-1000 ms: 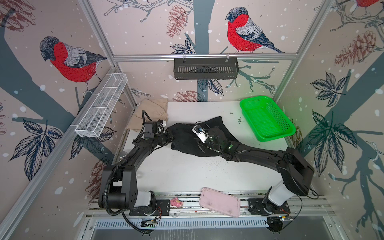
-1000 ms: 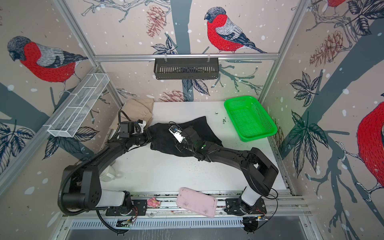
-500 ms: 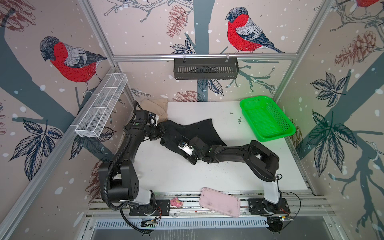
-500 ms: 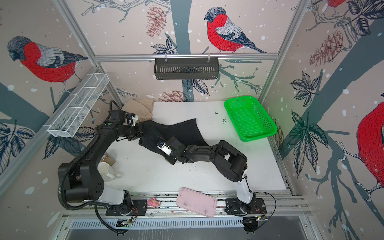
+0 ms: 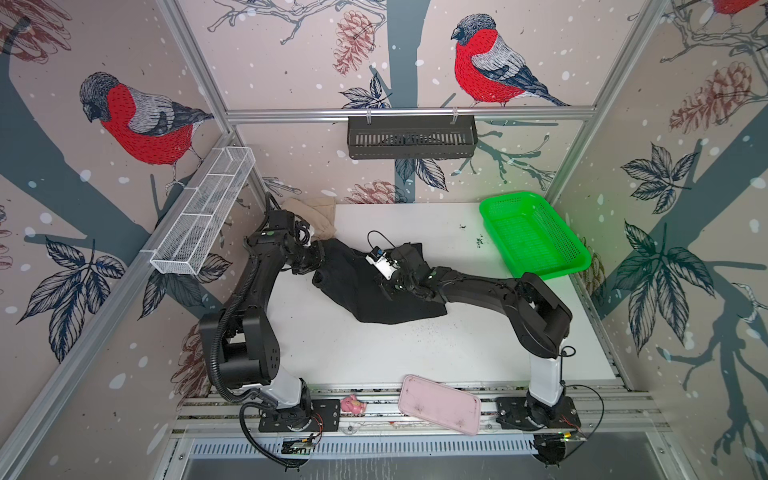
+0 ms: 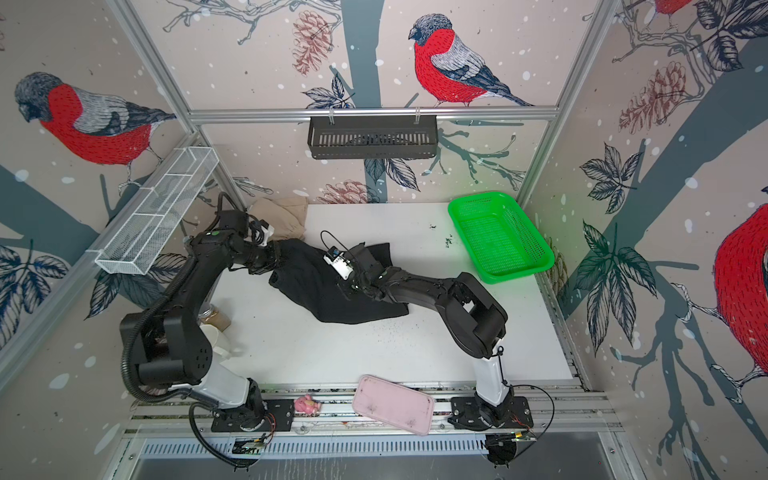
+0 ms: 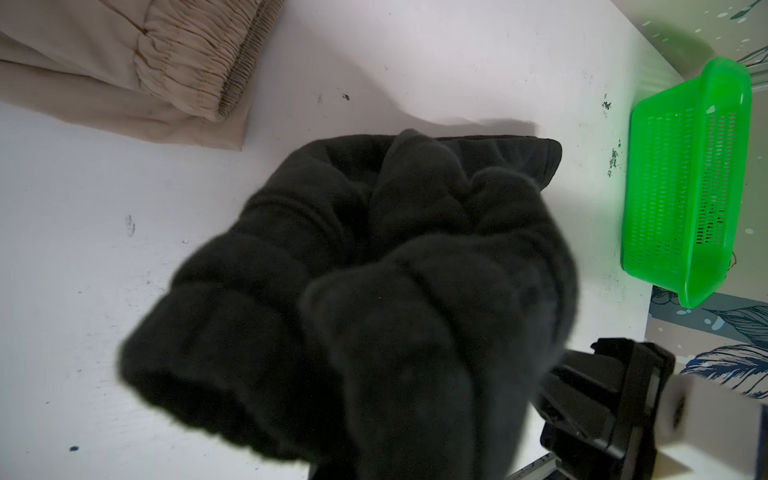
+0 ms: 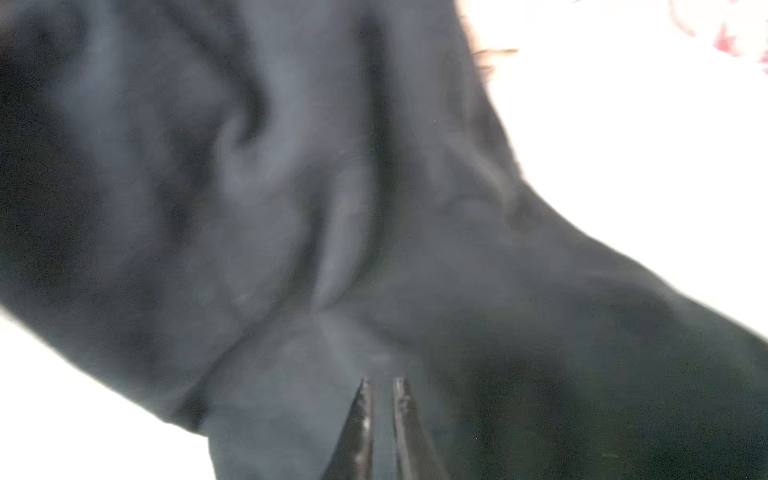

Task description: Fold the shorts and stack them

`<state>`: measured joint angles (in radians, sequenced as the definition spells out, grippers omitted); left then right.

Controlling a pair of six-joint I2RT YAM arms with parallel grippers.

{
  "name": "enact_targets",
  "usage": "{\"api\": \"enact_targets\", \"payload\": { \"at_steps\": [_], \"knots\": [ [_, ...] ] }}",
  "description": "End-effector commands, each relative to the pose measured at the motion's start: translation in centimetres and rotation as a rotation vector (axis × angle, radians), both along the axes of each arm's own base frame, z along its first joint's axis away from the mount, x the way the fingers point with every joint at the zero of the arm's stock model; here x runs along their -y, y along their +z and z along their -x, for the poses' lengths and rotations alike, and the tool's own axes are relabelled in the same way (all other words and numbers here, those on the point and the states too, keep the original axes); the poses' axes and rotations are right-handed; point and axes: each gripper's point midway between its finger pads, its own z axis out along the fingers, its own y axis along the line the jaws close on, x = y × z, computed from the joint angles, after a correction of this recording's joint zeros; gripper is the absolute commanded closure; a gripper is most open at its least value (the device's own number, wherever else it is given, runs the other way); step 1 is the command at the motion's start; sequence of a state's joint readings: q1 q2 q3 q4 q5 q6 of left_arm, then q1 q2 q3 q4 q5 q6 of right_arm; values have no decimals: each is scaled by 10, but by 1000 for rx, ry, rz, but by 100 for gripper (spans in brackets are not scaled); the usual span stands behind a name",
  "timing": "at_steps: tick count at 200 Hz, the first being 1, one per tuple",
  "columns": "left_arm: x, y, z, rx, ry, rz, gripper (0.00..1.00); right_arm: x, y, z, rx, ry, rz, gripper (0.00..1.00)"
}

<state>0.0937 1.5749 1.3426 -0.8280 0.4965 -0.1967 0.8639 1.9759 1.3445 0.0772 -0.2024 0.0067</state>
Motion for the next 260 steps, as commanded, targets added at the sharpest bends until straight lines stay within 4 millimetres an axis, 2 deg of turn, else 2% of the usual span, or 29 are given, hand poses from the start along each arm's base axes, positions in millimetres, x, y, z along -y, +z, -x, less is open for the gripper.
{"api": "enact_targets", "payload": {
  "at_steps": [1, 19, 35, 64, 86, 113, 126, 158, 170, 180, 195, 207, 221, 236, 260],
  "knots": [
    [-1, 8, -3, 19, -13, -6, 100, -5, 3, -20, -9, -20, -27, 91],
    [0, 17, -10, 50, -10, 7, 100, -18, 5, -29, -22, -3, -86, 92],
    [3, 22, -13, 64, -13, 27, 100, -30, -3, -40, -20, -4, -90, 93],
    [4, 25, -12, 68, -21, 33, 100, -47, -17, -65, -24, -22, -98, 94],
    [5, 26, -9, 70, -24, 39, 100, -62, -18, -78, -10, -27, -133, 94],
    [2, 24, -4, 63, -21, 10, 100, -62, -20, -107, 29, -96, -157, 87],
    [-1, 21, -3, 59, -18, -6, 100, -64, -19, -114, 16, -91, -204, 85],
    [2, 15, -6, 56, -19, 22, 100, -81, -40, -110, -52, -39, -228, 70],
    [2, 14, -7, 53, -15, 21, 100, -83, -40, -108, -55, -34, -224, 63],
    [1, 12, -8, 49, -13, 17, 100, -81, -36, -106, -52, -40, -224, 56],
    [-2, 10, -9, 43, -2, 1, 100, -71, -19, -106, -25, -69, -229, 45],
    [-4, 8, -9, 41, 8, -9, 100, -61, -6, -102, -8, -92, -221, 42],
    [-5, 7, -11, 46, 20, -12, 100, -48, 6, -91, 3, -107, -209, 40],
    [-5, 6, -12, 45, 24, -11, 100, -40, 9, -72, -7, -95, -191, 41],
    [-7, 6, -14, 46, 31, -12, 100, -41, -4, -30, -27, -36, -138, 59]
  ]
}}
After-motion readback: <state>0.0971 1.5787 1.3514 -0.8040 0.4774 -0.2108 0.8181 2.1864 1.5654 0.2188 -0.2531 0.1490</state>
